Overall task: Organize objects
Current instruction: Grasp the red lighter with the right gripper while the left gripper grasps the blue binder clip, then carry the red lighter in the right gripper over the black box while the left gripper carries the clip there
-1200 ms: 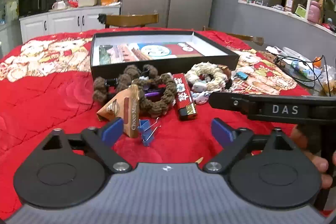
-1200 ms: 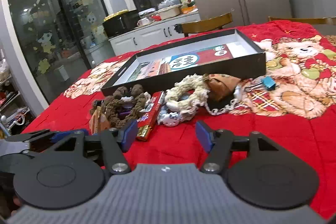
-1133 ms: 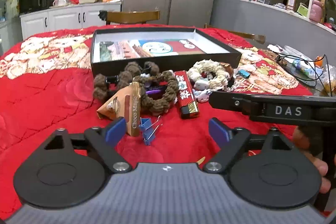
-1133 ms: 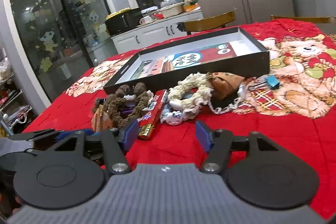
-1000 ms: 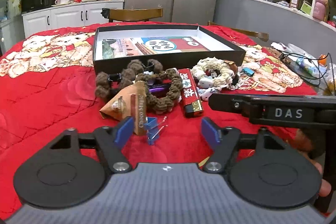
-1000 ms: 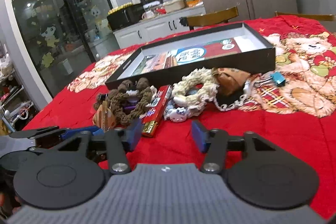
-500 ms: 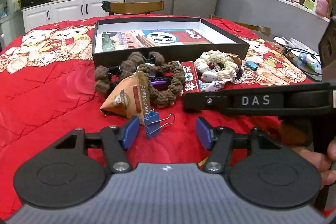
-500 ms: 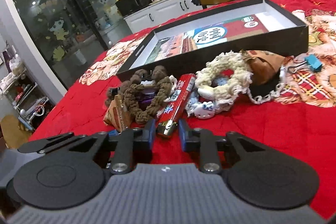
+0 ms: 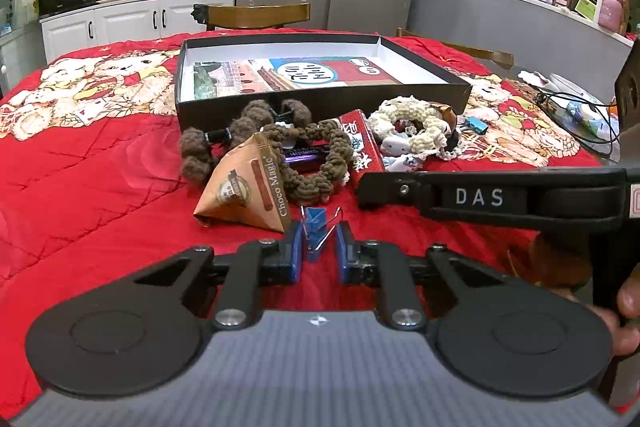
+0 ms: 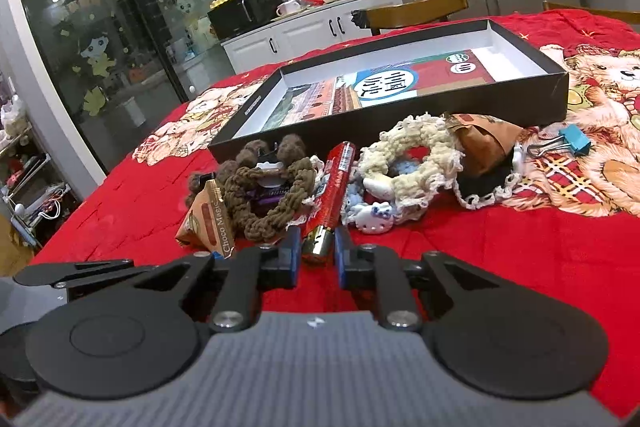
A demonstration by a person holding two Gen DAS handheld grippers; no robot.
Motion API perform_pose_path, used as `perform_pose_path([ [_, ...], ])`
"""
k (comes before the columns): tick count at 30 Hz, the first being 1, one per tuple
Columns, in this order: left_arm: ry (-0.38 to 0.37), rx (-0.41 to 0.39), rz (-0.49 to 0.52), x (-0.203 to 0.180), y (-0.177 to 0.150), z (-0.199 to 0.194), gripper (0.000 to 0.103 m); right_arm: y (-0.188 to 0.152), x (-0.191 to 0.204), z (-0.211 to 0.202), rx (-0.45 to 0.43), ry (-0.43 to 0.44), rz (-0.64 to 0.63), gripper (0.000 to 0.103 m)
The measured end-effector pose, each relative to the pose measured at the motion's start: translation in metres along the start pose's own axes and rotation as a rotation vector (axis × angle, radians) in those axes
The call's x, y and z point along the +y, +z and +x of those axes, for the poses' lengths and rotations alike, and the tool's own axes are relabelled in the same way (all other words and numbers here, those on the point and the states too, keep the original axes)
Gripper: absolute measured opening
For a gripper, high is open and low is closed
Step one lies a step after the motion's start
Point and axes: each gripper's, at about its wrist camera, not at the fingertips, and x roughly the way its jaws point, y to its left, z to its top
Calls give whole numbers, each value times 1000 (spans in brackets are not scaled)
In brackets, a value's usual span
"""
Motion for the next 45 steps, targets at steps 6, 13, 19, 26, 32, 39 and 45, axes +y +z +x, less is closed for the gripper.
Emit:
perform_pose_path([
  [6,11,-9,6,-1,-1,-2,20,0,1,-4,-19,2,-31,15],
  [13,22,-8,-1,-1,-1,-2,19,0,-1,-6,-28,0,-23,13],
  [19,31,-12,-6,1,-1,-2,20,0,0,-8,-38,-2,-32,13],
  [26,40,-20,-7,1,-1,-3,20,-1,2,-13,-64,-7,-44,13],
  [32,46,-20,-20,3,-1,-3,19,-2,2,-13,-80,-13,-41,13],
  [39,52,-40,-9,3,-2,-6,19,-2,1,-14,-93,-20,-20,12],
  [45,54,-96,12,-1,-3,-16,19,-1,2,-20,-123,-12,-19,12],
])
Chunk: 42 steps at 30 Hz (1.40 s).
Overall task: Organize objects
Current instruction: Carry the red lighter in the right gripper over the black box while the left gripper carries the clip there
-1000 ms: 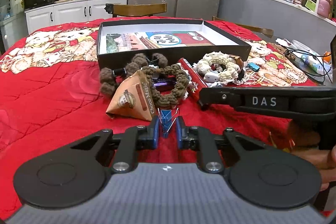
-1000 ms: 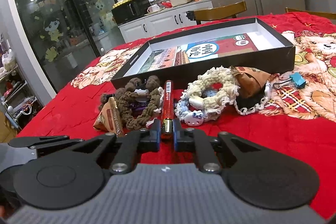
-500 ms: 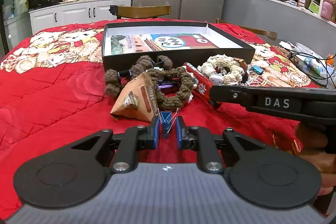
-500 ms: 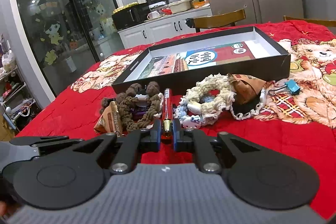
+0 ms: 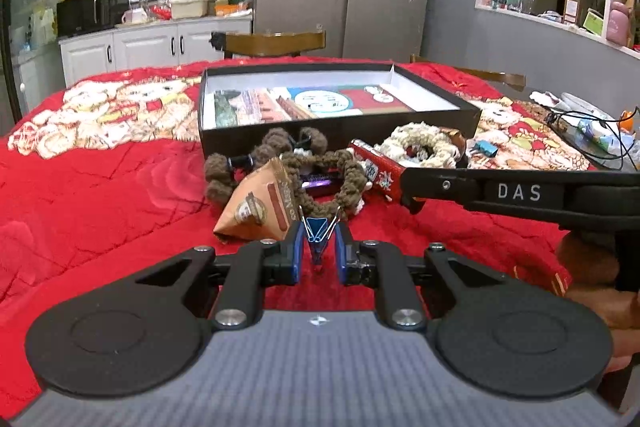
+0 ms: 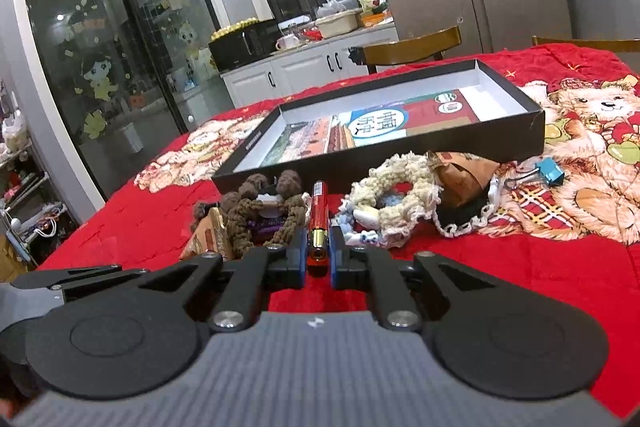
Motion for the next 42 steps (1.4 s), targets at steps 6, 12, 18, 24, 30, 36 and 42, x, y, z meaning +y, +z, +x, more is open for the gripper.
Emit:
perform_pose_path([
  [6,8,-47,14,-3,0,-9,19,4,0,-11,-45,22,2,12],
  [12,14,-48,8,-2,0,-10,19,8,-1,-14,-68,18,7,12],
  [18,19,-43,0,0,1,-9,19,13,-6,-23,-113,1,21,12],
  [24,22,-61,16,-2,1,-12,19,13,-5,-25,-111,-2,7,12],
  [30,15,14,-29,6,2,0,19,6,-2,-15,-40,19,-15,13],
  [36,5,33,-32,6,2,4,19,1,-7,1,66,26,12,13],
  [42,1,41,-32,5,1,5,19,-2,-8,14,127,27,15,14],
])
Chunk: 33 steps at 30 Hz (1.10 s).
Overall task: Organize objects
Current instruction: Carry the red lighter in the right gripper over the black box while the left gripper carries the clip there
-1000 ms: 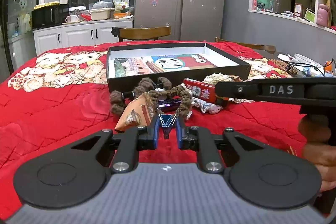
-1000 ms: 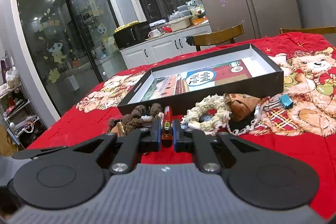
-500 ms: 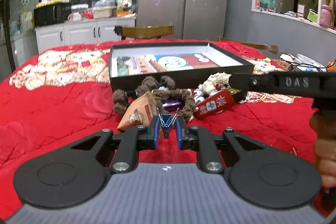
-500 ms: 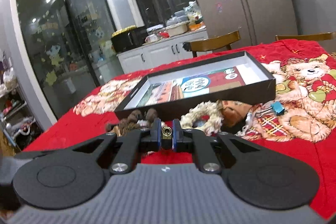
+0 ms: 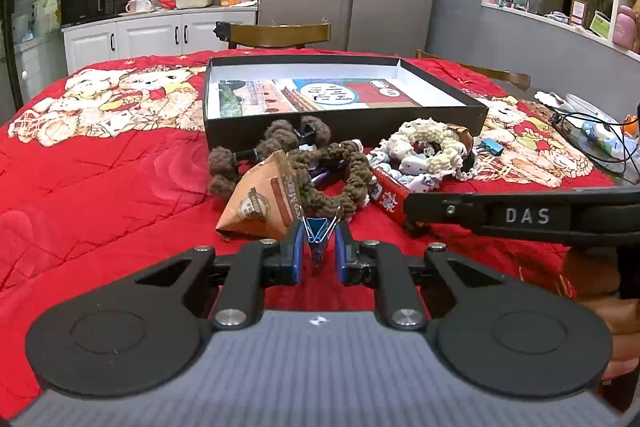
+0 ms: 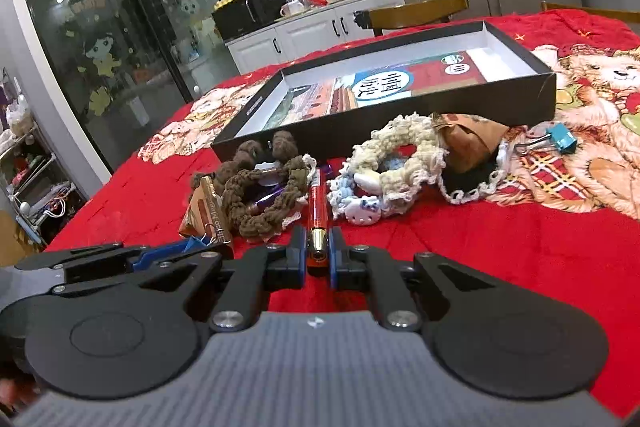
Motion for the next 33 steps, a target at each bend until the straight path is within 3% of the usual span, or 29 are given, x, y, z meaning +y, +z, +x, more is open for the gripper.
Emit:
perform_pose_path([
  [6,-4,12,-7,2,0,1,19,4,-2,14,47,11,13,16],
  [9,-5,10,-4,1,0,1,19,3,6,17,38,-29,-35,14],
  [12,-3,9,-7,1,0,1,20,-1,17,16,22,-72,-98,13],
  [21,-10,-42,0,-1,1,-6,19,0,12,-7,-61,-78,-74,13],
  [26,-17,-120,-34,5,6,-17,19,10,20,-20,-111,-61,-67,13],
  [30,21,-168,-52,5,18,-26,19,23,30,-30,-147,-52,-79,13],
  [33,61,-157,-58,6,28,-28,19,40,40,-34,-155,-39,-88,13],
])
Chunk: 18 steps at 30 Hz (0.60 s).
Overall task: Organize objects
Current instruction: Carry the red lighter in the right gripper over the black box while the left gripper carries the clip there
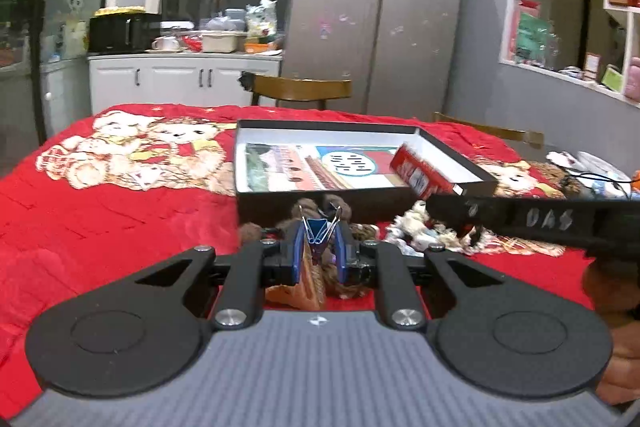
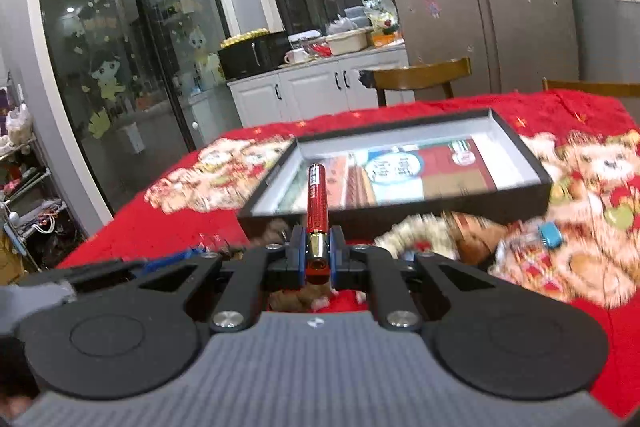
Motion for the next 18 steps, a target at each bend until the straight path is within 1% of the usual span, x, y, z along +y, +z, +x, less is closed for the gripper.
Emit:
perform_pose_path([
  [2,16,16,-5,1,10,1,19,14,5,-1,-17,9,-5,13],
  [4,41,8,0,2,20,0,19,27,7,-2,-31,14,-5,13],
  [8,103,-43,24,6,50,-1,19,56,9,2,-50,33,16,13],
  [11,146,-115,22,9,76,2,19,72,5,12,-62,36,39,13],
  [12,152,-128,16,11,84,4,19,77,4,16,-67,33,42,13],
  [15,135,-139,-10,18,109,17,19,92,-1,35,-67,29,42,13],
  [18,120,-126,-42,26,132,35,19,109,-9,57,-67,22,68,13],
])
